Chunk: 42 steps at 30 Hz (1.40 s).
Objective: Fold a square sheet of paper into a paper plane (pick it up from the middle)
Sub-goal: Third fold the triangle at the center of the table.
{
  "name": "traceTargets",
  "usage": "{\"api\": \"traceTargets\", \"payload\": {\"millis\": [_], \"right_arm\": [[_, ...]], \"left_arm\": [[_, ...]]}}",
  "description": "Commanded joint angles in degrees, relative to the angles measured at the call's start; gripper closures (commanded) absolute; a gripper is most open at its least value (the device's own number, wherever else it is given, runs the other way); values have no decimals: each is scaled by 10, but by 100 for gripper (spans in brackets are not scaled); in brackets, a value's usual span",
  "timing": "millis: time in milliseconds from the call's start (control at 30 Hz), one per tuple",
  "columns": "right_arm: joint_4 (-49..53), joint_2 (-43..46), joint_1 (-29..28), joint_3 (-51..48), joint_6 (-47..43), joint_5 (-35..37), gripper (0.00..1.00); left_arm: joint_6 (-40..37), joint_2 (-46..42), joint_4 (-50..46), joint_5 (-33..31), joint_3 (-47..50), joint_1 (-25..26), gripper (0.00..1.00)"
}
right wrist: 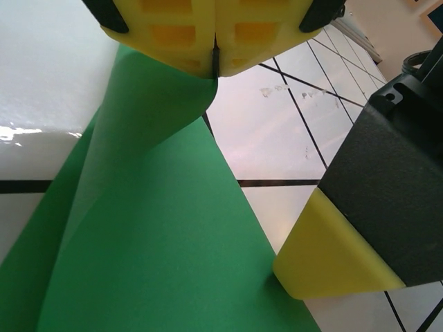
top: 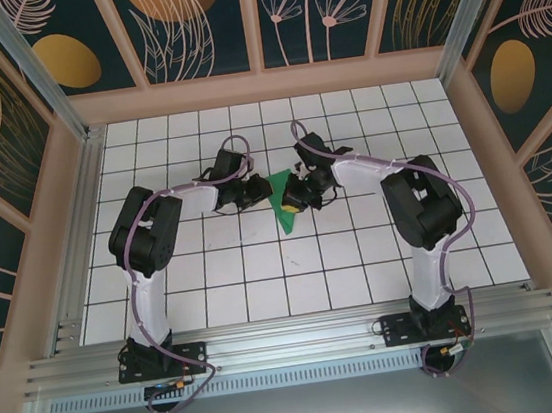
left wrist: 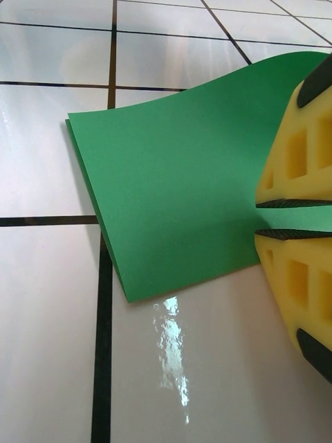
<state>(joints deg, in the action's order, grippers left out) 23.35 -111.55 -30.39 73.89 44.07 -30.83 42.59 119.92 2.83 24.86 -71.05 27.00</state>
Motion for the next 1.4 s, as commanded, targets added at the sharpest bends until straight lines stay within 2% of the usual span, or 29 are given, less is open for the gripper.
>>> {"api": "traceTargets", "payload": {"millis": [0, 200, 1367], "right_arm": [[-35, -12, -4, 16, 22, -13, 97], [-72, -18, -4, 2, 49, -1, 98], [-105, -47, -3, -30, 70, 36, 98]], "left_arm": [[-18, 31, -39, -20, -6, 2, 81], [-18, 36, -41, -22, -7, 3, 81], [-20, 41, -44, -20, -4, 8, 82]]}}
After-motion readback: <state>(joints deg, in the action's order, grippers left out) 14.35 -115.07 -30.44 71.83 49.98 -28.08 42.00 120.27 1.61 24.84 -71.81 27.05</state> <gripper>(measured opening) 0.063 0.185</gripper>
